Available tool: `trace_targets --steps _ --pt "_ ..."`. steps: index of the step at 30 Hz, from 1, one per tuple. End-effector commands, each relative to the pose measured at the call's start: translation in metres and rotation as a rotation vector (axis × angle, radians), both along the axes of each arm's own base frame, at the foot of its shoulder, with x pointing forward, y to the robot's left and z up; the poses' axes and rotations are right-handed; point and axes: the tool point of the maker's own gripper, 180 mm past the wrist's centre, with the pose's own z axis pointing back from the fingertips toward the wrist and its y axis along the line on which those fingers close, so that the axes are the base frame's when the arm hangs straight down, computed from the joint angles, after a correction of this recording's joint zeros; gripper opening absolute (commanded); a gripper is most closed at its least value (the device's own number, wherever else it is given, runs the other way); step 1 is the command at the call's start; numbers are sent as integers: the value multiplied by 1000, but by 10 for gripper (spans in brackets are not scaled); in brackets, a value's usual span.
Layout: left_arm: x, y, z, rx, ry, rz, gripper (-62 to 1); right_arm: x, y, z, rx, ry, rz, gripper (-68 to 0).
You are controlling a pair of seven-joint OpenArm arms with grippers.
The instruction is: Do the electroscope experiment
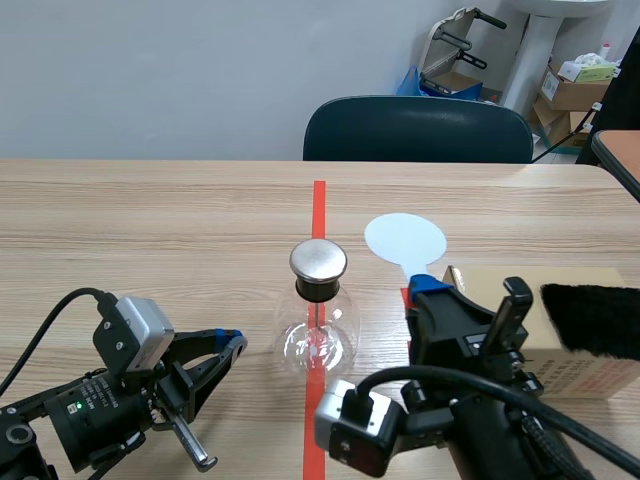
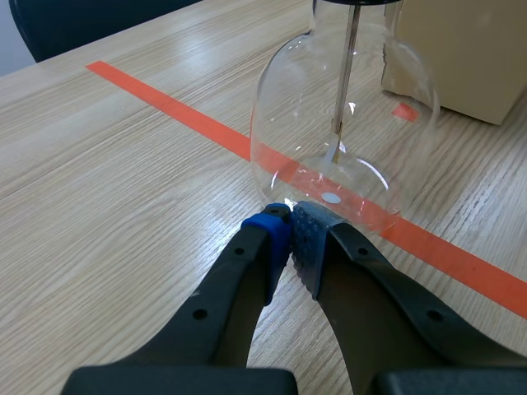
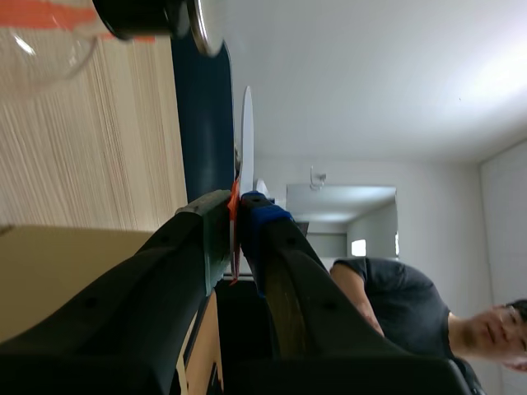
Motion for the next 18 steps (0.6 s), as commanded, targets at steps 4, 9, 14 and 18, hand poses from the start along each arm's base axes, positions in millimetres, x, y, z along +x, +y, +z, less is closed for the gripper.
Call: trace_targets --steps 4,9,14,18 --pt "1 -7 10 -35 -23 -7 -565 10 -19 12 1 -41 -103 -658" --pt "1 -7 10 -35 -23 -7 -565 12 -33 12 0 -40 -178 -658" --pt "1 -7 10 -35 -23 -7 -565 12 -33 12 0 -40 -178 -658" --pt "1 -7 10 -35 -23 -7 -565 11 -23 12 1 -41 -123 -658"
